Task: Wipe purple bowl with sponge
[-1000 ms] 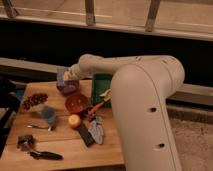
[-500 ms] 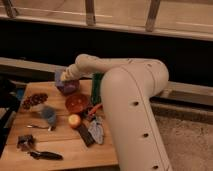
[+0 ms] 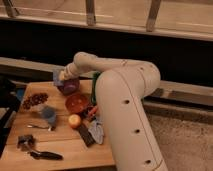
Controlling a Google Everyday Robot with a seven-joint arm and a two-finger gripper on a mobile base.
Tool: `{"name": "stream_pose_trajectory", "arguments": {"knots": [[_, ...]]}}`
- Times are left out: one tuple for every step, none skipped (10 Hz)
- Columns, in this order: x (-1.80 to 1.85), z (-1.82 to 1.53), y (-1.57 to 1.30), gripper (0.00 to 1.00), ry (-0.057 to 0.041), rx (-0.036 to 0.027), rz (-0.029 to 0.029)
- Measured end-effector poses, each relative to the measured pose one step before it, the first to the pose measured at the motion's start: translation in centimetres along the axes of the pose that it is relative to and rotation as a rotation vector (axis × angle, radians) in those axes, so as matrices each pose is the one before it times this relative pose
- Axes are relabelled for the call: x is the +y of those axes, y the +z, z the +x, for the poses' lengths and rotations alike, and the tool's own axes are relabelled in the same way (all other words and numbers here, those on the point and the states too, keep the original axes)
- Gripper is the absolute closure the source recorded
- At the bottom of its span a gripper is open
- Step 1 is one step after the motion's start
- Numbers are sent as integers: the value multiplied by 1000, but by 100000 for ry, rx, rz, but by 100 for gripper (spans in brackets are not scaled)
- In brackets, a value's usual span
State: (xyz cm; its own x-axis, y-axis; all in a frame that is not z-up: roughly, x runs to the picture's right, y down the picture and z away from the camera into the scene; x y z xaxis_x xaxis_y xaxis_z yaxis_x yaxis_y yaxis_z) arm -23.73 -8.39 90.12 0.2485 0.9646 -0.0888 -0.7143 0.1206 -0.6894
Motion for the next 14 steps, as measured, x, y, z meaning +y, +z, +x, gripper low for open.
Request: {"name": "stream_pose_trajectory", "arguments": {"knots": [[-812, -71, -106, 100, 522, 840, 720], [-495, -19, 109, 100, 161, 1009, 561], [-408, 72, 258, 100, 359, 1501, 723], [-402, 206, 111, 100, 568, 715, 471], [-541, 313, 108, 100, 990, 664, 512], [-544, 290, 81, 100, 1025, 356, 467], [-590, 249, 161, 100, 1254, -20, 438], [-292, 87, 40, 100, 727, -160, 243], [-383, -70, -94, 100, 678, -437, 528], [-348, -89, -61, 100, 579, -376, 548], [-360, -121, -24, 100, 588, -492, 645], [-286, -230, -21, 100, 424, -640, 538], [-190, -243, 65, 100, 115, -643, 321], [15, -492, -25, 100, -603, -1017, -28]]}}
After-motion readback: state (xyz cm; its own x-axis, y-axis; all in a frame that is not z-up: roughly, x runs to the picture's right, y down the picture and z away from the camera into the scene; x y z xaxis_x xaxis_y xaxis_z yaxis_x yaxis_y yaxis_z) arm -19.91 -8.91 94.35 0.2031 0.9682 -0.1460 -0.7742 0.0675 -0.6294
